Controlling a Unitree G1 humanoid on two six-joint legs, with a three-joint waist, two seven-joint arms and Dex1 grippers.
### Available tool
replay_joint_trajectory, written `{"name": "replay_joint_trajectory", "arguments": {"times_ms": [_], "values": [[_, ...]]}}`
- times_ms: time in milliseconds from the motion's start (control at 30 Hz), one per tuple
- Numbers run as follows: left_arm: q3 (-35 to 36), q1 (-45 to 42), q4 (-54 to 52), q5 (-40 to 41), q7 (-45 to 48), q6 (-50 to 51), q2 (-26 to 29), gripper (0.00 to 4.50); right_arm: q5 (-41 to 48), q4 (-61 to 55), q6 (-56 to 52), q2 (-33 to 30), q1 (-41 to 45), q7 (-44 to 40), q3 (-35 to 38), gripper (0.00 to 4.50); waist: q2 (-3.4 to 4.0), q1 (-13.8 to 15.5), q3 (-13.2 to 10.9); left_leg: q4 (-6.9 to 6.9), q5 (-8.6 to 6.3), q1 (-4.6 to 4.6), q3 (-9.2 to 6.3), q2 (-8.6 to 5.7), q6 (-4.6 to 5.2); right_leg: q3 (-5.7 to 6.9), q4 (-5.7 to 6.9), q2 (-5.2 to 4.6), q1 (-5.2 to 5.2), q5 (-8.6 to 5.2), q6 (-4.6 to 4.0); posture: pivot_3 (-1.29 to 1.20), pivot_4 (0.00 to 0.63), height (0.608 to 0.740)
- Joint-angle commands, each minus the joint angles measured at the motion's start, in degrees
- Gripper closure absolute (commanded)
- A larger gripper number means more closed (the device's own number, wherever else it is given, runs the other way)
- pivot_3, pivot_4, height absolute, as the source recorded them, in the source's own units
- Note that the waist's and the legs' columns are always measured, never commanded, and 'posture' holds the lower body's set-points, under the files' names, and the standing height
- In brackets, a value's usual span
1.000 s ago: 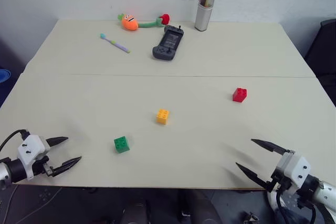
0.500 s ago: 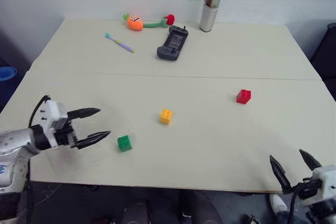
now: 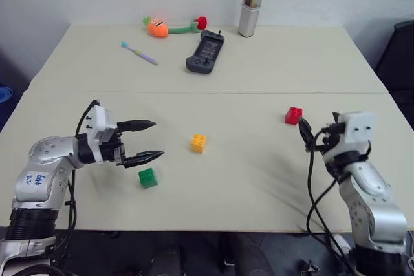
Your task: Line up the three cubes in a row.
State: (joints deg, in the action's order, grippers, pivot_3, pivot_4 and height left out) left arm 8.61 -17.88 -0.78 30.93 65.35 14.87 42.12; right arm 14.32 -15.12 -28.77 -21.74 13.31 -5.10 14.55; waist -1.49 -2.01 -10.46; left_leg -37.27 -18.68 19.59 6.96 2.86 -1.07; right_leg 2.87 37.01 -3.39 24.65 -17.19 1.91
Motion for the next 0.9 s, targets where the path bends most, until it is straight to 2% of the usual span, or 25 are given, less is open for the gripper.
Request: {"name": "replay_joint_trajectory", "arguments": {"times_ms": [33,433,567,767,867,900], "values": [[0.70,-0.44,-1.79,-0.22,-0.78,-0.65,-0.20,0.02,-2.67,7.87,1.52,0.71,4.08,1.12,-1.37,0.00,0.00,0.18,0.00,-0.02,-0.01,0.04,0.00,0.00,0.03,0.00,-0.02,-0.01,0.01,0.01,0.01,0.00,0.150,0.740],[1.20,1.79,-3.74,0.04,-2.06,-0.34,-0.59,0.02,-4.92,29.39,8.51,4.82,17.12,1.56,-3.12,0.00,0.01,-0.83,-0.01,-0.07,0.02,0.11,0.02,0.01,0.10,0.00,0.03,-0.03,0.06,0.05,0.09,0.00,0.150,0.740],[1.06,1.75,-3.75,-0.07,-2.14,-0.54,-0.56,0.00,-4.27,30.59,9.42,5.14,17.73,1.31,-2.97,0.88,0.01,-1.06,-0.01,-0.06,0.02,0.12,0.00,0.01,0.10,0.01,0.01,-0.04,0.06,0.05,0.09,0.00,0.150,0.740],[1.93,1.83,-3.53,-0.14,-2.36,-1.11,-0.23,0.00,-1.37,20.93,7.11,4.58,13.04,-1.65,-2.23,2.96,0.01,-1.13,-0.01,-0.03,0.02,0.15,-0.02,0.03,0.09,0.02,0.00,-0.04,0.08,0.06,0.10,0.00,0.150,0.740],[1.95,2.46,-4.06,-0.34,-2.48,-1.50,-0.28,0.00,4.63,13.62,7.86,1.53,8.72,-13.31,-2.57,3.01,0.01,-1.02,-0.01,-0.03,0.02,0.15,-0.03,0.02,0.10,0.02,-0.02,-0.05,0.07,0.06,0.11,0.00,0.150,0.740],[2.14,2.69,-4.40,-0.15,-2.68,-1.36,-0.28,0.00,7.44,9.56,8.35,-1.24,6.29,-19.93,-2.78,3.01,0.02,-0.98,-0.01,-0.01,0.01,0.14,-0.04,0.02,0.11,0.04,-0.04,-0.04,0.06,0.06,0.11,0.00,0.150,0.740]]}}
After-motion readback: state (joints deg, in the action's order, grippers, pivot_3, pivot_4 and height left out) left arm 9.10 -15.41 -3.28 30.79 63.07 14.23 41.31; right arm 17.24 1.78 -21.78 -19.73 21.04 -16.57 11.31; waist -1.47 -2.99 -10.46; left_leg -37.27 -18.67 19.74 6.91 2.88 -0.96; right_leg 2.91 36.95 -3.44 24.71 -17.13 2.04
